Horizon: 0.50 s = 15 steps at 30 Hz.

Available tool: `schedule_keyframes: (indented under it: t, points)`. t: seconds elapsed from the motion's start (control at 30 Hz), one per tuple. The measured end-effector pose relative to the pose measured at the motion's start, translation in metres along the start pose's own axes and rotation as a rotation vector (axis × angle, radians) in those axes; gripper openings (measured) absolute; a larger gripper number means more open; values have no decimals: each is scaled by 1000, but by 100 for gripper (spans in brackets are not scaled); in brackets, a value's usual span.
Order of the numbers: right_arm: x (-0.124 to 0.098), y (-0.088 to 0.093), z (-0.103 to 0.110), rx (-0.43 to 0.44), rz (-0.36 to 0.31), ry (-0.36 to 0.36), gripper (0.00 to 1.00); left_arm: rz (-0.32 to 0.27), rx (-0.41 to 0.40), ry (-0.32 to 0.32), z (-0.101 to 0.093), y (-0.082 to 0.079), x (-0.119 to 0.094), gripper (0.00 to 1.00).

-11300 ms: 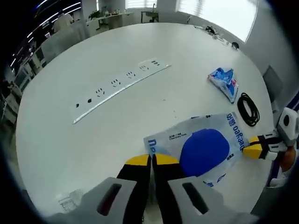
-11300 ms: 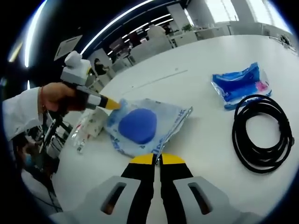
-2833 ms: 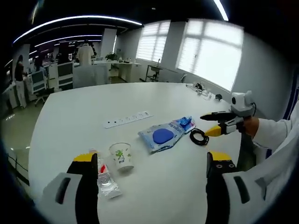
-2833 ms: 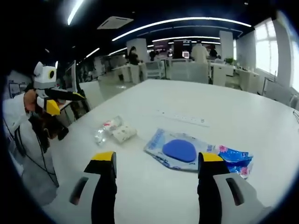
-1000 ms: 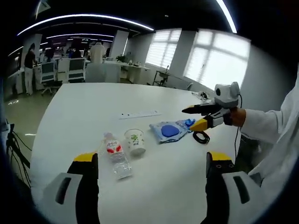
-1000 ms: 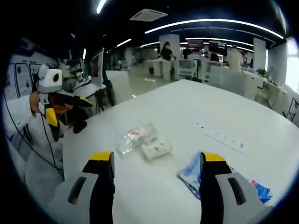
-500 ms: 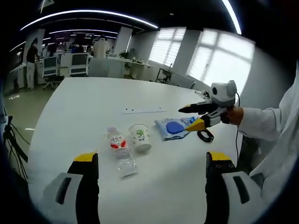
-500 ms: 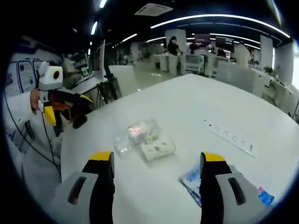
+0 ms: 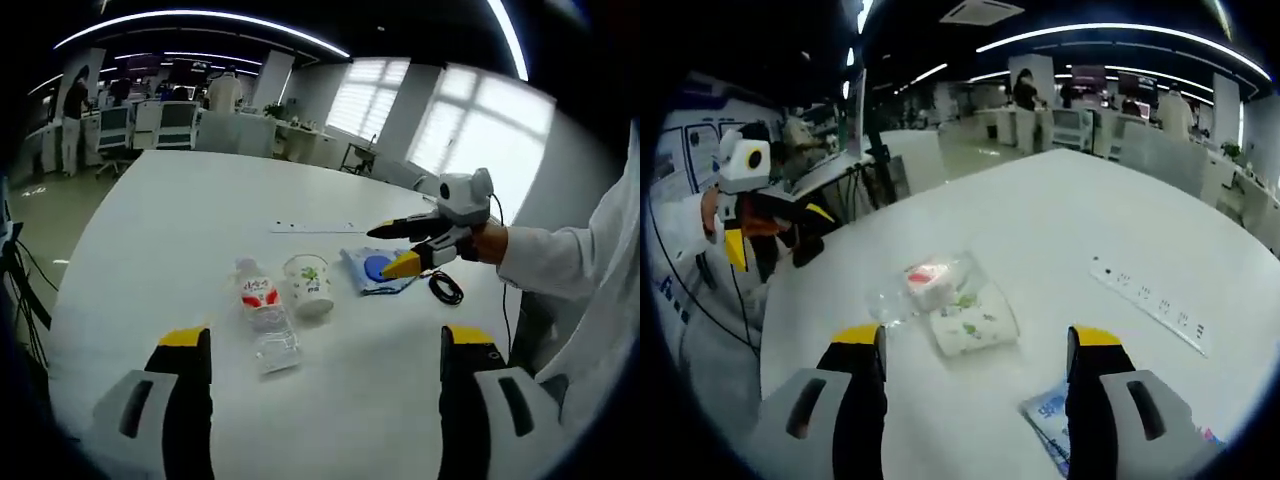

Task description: Arrange the tabletop items into an orderly group along one side of the table until the central work area is clear of visible clutter.

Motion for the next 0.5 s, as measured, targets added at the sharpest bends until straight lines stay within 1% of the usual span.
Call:
schedule_keyframes:
  t: [0.1,0.17,0.27,0.43,0.5]
  points:
    - [6,-4,-6,6,-9,-14,71,-1,-10,-5,2,3,1,98]
    - [9,-6,-8,-18,-11,-15,71,1,-18,-6,3,4,1,97]
    - [15,-7,-13,-11,2,-27,69,-2,-29,-11,6,6,1,97]
    - [25,-10,-19,-27,10,-44,68,-5,-45,-20,10,8,3,97]
    - [30,-11,-21,-26,13,-60,65,-6,-50,-23,12,8,4,97]
Point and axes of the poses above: the point that each gripper's makers call its tool centre point, and the gripper's own axes: x roughly forward along the fingers, z roughly to its left, y roughly out of its underside, the point moved 6 cm from there along -x, roughly backward along the fingers, and after that the axes turned 7 degrees about z, right-handed, at the moved point
